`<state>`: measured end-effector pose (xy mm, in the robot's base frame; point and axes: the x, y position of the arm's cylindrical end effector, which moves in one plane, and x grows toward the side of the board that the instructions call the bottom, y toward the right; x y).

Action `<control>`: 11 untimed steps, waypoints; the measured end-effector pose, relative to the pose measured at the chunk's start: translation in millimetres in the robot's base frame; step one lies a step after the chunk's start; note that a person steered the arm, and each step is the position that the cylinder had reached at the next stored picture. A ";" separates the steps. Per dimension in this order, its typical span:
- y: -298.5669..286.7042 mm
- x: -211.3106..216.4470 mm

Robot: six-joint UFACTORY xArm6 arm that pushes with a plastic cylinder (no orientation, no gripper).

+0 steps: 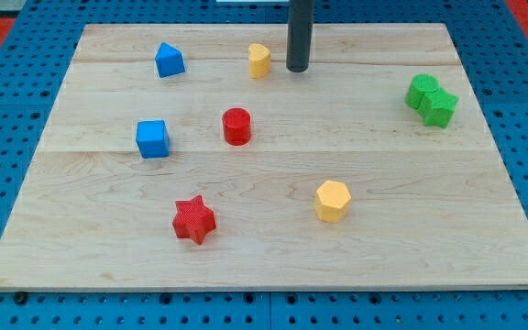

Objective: Place your hand to the left of the yellow heart

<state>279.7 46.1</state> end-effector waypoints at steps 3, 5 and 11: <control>106.2 -88.4; 7.8 -74.0; -77.0 -1.3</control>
